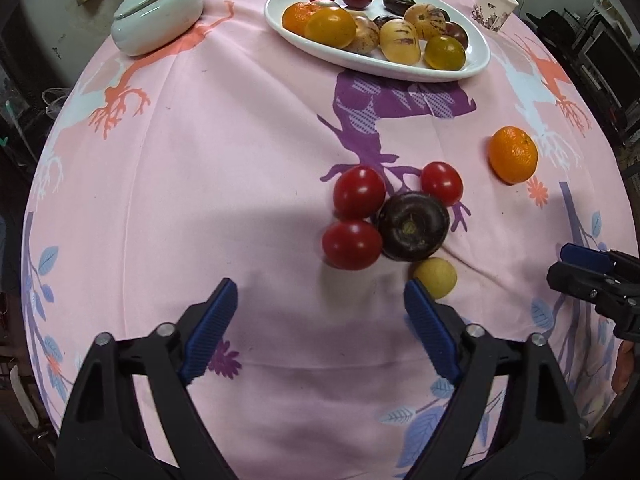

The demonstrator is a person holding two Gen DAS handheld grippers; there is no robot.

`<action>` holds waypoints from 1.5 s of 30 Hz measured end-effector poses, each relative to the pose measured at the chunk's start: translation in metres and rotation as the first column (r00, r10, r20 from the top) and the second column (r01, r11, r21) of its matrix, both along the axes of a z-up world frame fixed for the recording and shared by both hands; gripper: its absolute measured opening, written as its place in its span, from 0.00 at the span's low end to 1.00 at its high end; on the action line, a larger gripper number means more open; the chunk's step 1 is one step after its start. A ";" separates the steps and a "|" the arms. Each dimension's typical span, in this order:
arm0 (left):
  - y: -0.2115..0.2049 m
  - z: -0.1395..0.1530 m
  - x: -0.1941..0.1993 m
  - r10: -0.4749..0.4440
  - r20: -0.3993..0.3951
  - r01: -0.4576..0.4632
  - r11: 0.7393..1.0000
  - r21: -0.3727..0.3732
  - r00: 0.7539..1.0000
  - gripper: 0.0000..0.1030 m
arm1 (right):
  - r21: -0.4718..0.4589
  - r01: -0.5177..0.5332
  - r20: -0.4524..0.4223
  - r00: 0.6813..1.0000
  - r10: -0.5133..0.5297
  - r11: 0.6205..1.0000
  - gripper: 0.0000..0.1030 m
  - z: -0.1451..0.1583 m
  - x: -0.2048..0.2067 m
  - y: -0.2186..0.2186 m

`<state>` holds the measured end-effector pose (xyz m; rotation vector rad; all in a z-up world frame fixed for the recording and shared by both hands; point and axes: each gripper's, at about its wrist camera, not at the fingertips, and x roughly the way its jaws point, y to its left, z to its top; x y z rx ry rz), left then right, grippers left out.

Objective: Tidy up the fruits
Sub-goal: 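Grasp a red cherry tomato with the left gripper while the right grasps the mandarin orange, then carry both fruits to the white plate and open both grippers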

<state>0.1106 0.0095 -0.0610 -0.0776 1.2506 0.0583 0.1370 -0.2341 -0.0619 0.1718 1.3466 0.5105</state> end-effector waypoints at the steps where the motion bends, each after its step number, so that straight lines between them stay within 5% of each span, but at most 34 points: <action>1: 0.001 -0.001 0.002 -0.006 0.002 0.006 1.000 -0.012 1.000 0.69 | 0.007 0.004 -0.007 1.000 -0.004 1.000 0.68 0.000 0.001 0.000; 3: 0.000 -0.003 0.006 -0.026 0.006 0.026 1.000 -0.012 1.000 0.66 | 0.014 0.008 -0.011 1.000 -0.008 1.000 0.68 0.000 0.002 0.001; 5: -0.003 -0.005 0.010 -0.064 0.022 0.064 0.998 -0.004 0.998 0.47 | 0.015 0.005 -0.008 1.000 -0.004 1.000 0.68 0.001 0.003 0.002; 8: -0.007 -0.006 0.016 -0.104 0.040 0.105 0.994 -0.029 0.994 0.32 | 0.016 -0.003 -0.003 1.000 0.003 1.000 0.68 0.002 0.004 0.004; 29: 0.013 0.021 0.002 -0.018 0.107 0.029 0.995 -0.098 0.994 0.31 | -0.119 -0.023 0.156 0.987 0.042 0.993 0.67 -0.002 0.063 0.042; 32: 0.015 0.021 0.001 -0.009 0.106 0.020 0.994 -0.104 0.994 0.31 | -0.203 -0.065 0.161 0.982 0.099 0.977 0.44 -0.009 0.064 0.054; 34: 0.016 0.020 0.001 -0.004 0.103 0.015 0.994 -0.107 0.995 0.31 | -0.228 -0.082 0.178 0.976 0.125 0.970 0.43 -0.009 0.062 0.057; 45: 0.012 0.039 0.005 -0.020 0.137 0.035 0.994 -0.105 0.990 0.31 | -0.114 -0.037 0.214 0.975 0.061 0.993 0.43 0.031 0.047 0.020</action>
